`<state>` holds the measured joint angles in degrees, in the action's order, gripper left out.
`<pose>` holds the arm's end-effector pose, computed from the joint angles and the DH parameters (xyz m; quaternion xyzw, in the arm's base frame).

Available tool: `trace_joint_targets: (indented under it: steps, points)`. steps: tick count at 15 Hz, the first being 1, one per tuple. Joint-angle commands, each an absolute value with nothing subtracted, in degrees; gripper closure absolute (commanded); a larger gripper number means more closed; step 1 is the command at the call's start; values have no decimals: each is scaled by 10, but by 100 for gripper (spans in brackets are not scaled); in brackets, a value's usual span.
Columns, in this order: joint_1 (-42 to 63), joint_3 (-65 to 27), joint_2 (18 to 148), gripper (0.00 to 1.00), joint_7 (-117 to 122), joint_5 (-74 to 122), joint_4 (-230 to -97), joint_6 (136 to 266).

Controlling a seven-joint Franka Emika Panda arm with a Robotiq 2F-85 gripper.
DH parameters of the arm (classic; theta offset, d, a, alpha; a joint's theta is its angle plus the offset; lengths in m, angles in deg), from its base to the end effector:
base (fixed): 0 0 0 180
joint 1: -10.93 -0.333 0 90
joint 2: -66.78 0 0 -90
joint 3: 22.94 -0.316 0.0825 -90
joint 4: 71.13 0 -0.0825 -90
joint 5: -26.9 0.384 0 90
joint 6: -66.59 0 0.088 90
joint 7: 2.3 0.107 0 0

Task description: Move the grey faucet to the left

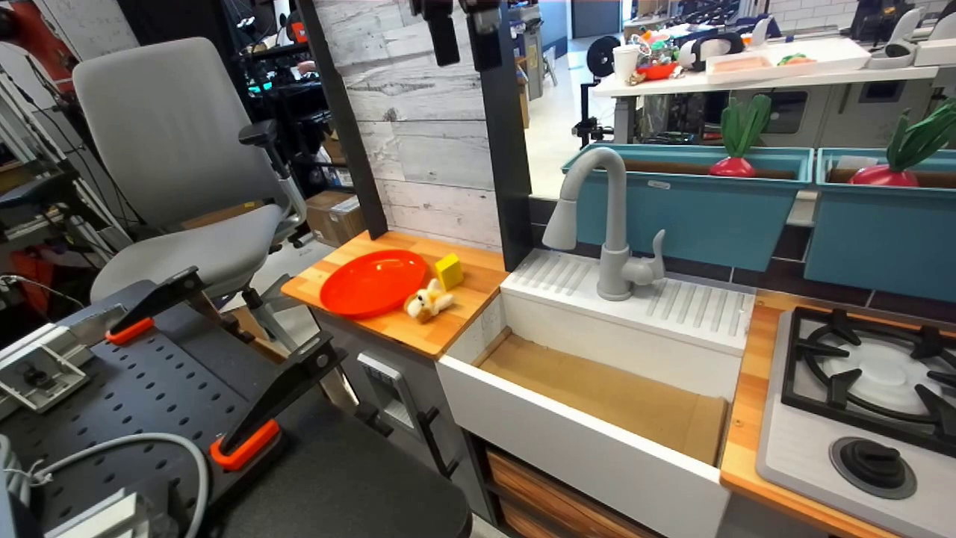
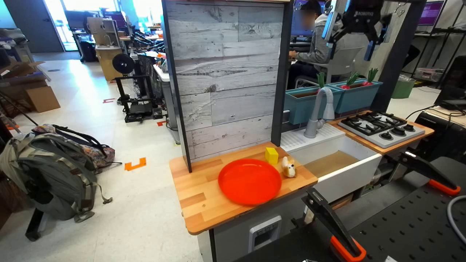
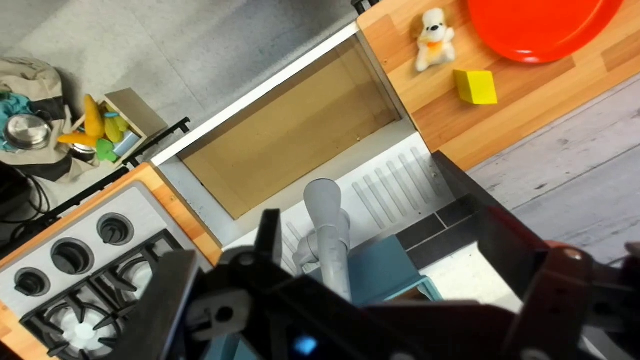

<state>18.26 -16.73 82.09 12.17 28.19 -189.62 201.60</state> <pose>0.5716 -0.1358 0.3055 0.9688 -0.2476 0.0115 0.0061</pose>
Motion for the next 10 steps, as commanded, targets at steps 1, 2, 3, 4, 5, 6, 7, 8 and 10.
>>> trace_joint_targets:
  steps: [1,2,3,4,5,6,7,8,10]
  points:
    - [194,-157,930,0,84,294,-1797,2002]
    - [197,-154,953,0,82,293,-1774,1992]
    - [201,-153,978,0,78,294,-1751,1985]
    - [204,-153,1001,0,77,295,-1728,1983]
    - [209,-155,1021,0,73,298,-1706,1977]
    - [212,-156,1040,0,71,298,-1687,1972]
    - [213,-155,1059,0,72,295,-1668,1967]
    - [213,-153,1076,0,73,293,-1650,1963]
    - [215,-152,1105,0,74,289,-1617,1944]
